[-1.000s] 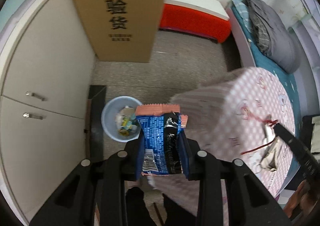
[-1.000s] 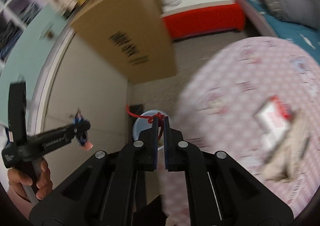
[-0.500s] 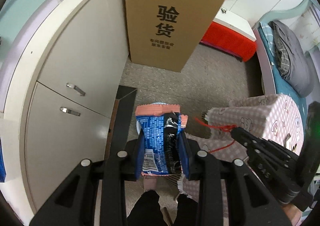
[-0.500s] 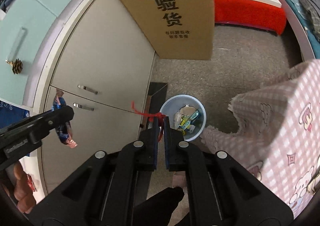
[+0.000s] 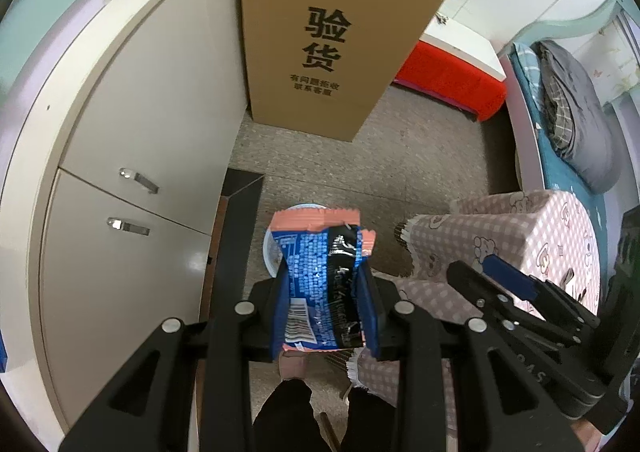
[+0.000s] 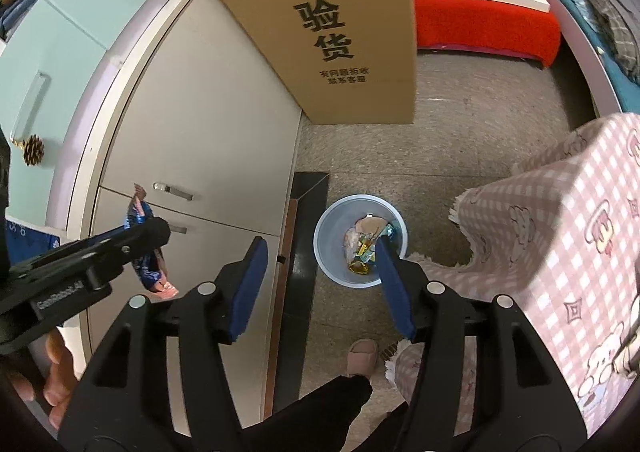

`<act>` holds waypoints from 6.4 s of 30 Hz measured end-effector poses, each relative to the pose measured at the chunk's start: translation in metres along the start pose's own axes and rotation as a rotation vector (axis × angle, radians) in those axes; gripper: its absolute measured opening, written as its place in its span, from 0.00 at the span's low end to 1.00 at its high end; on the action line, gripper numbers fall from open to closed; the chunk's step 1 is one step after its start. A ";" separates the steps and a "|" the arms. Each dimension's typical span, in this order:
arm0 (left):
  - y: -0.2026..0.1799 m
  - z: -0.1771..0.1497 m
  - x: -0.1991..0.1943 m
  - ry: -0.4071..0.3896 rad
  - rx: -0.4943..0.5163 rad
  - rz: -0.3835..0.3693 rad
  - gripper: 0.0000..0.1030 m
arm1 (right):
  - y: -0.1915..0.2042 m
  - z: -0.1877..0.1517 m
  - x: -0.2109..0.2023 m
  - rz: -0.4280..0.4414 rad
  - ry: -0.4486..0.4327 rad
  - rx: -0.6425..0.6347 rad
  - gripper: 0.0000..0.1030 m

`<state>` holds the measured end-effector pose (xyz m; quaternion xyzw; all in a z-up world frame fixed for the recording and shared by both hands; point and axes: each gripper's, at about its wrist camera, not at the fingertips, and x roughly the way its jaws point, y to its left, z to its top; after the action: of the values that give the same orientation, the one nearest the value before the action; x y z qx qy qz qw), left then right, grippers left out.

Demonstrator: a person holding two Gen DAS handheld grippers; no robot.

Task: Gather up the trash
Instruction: 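Carry the wrapper and red string over the wastebasket and open both grippers, then move both open grippers back over the table toward the newspaper bundle, then grasp the newspaper bundle with the right gripper while the left grasps the white-red box, then lift the white box and folded paper with the left gripper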

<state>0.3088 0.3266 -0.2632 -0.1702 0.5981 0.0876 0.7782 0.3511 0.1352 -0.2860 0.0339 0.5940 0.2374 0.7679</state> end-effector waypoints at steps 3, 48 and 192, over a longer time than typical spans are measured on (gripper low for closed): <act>-0.010 0.001 0.004 0.010 0.019 -0.009 0.29 | -0.010 -0.003 -0.010 -0.007 -0.015 0.023 0.57; -0.218 -0.052 0.045 0.137 0.253 0.011 0.66 | -0.234 -0.123 -0.151 -0.157 -0.196 0.441 0.65; -0.433 -0.131 0.097 0.212 0.487 -0.591 0.06 | -0.374 -0.156 -0.156 -0.235 -0.089 0.345 0.21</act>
<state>0.3639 -0.1294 -0.3172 -0.1535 0.6037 -0.3026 0.7214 0.2993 -0.2943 -0.3168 0.1060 0.5912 0.0393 0.7986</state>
